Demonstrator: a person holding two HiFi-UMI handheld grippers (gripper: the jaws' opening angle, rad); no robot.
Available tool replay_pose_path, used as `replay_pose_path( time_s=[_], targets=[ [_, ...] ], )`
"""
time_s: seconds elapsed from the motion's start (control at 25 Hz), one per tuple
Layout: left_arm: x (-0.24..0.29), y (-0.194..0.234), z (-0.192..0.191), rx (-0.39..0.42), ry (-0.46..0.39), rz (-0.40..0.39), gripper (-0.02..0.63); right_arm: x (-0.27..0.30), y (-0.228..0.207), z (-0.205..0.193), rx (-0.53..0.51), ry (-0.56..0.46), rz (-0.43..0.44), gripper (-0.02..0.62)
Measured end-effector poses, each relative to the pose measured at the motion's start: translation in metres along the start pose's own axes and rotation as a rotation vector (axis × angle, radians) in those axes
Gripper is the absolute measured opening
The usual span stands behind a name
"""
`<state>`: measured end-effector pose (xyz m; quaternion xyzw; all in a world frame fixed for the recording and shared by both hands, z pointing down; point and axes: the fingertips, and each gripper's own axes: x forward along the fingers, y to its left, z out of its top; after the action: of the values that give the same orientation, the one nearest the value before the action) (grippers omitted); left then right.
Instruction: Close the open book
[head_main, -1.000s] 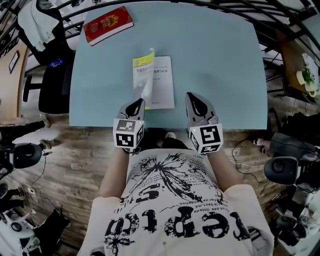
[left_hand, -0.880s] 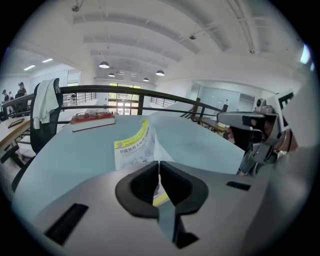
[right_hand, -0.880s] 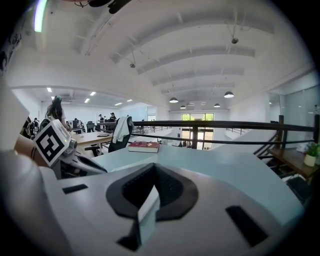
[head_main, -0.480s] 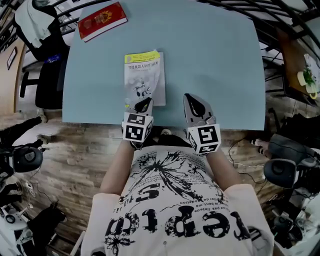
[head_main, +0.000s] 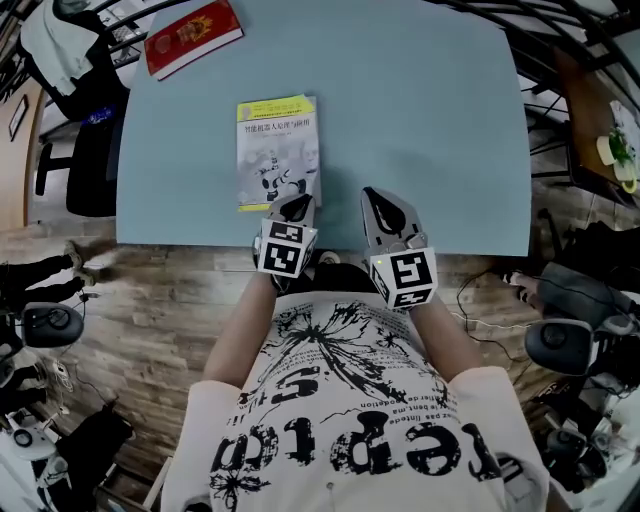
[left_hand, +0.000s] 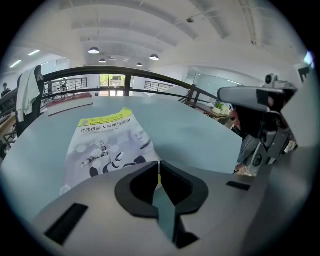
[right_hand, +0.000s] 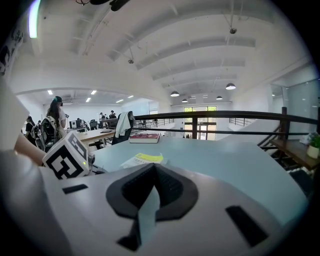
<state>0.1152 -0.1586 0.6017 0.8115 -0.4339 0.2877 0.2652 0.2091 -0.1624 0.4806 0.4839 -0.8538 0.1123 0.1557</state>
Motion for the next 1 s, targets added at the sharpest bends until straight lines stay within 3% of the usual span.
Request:
replay_pose_path(
  time_s=[0.44, 0.6, 0.68, 1.0],
  targets=[
    [0.021, -0.006, -0.012, 0.034, 0.042, 0.006, 0.029, -0.009, -0.015, -0.014, 0.023, 0.021, -0.047, 0.01],
    [0.02, -0.017, -0.012, 0.014, 0.043, -0.046, 0.118, -0.011, -0.015, -0.017, 0.026, 0.028, -0.055, 0.01],
    [0.018, -0.019, -0.012, 0.014, 0.037, -0.062, 0.121, -0.01, -0.013, -0.015, 0.025, 0.026, -0.055, 0.01],
    [-0.012, -0.01, 0.02, 0.013, -0.078, -0.073, 0.114, -0.006, 0.001, 0.005, 0.011, -0.004, -0.059, 0.01]
  ],
)
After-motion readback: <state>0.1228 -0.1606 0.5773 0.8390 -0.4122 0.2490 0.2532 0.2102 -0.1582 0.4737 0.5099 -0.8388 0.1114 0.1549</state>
